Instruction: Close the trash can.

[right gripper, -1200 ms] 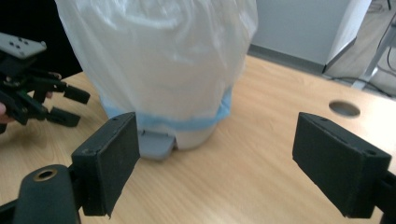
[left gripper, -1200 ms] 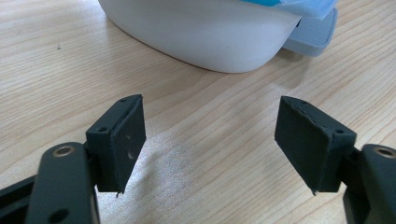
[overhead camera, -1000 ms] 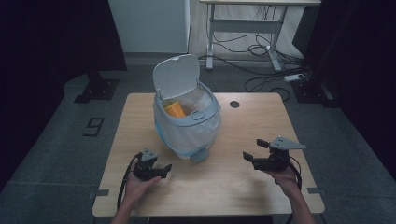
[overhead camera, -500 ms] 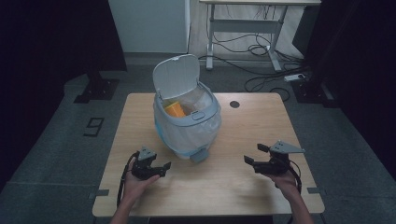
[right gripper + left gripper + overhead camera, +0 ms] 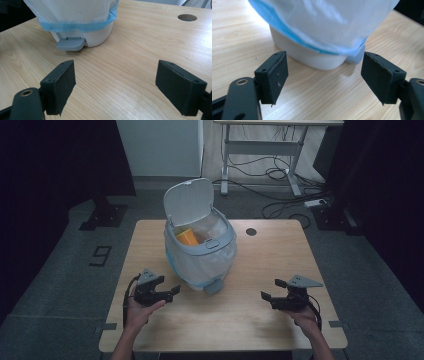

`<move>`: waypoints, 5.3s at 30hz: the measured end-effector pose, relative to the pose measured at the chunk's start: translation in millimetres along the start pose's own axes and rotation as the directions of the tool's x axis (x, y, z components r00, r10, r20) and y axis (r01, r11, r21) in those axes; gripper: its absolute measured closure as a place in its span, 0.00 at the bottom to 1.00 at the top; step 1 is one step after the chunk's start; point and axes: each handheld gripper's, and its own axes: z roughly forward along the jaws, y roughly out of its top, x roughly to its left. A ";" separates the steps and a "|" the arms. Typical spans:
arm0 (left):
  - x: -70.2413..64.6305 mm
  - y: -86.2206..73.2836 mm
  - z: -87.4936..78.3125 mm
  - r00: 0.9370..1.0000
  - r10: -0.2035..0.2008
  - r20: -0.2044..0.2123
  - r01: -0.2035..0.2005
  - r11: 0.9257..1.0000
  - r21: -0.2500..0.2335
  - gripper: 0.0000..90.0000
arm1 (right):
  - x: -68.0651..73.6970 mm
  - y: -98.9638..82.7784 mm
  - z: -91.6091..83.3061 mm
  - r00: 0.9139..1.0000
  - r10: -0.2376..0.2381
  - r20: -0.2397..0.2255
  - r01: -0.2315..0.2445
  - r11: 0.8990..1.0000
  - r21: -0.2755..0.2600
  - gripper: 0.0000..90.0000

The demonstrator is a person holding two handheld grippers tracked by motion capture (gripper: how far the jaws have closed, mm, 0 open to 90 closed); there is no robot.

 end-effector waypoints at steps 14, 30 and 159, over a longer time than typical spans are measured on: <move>-7.4 45.4 -32.6 0.999 0.033 0.038 -0.030 0.996 -0.079 0.22 | -2.7 -4.8 -1.5 1.000 0.014 0.003 -0.014 1.000 0.007 0.18; -10.1 89.3 -41.6 0.998 0.066 0.021 -0.063 0.991 -0.118 0.22 | -5.4 -10.3 0.8 0.999 0.030 0.011 -0.030 0.999 0.016 0.19; -41.3 196.1 48.7 0.983 0.183 -0.032 -0.184 0.983 -0.005 0.21 | -18.8 -28.6 -6.6 0.993 0.102 0.062 -0.107 0.991 0.076 0.19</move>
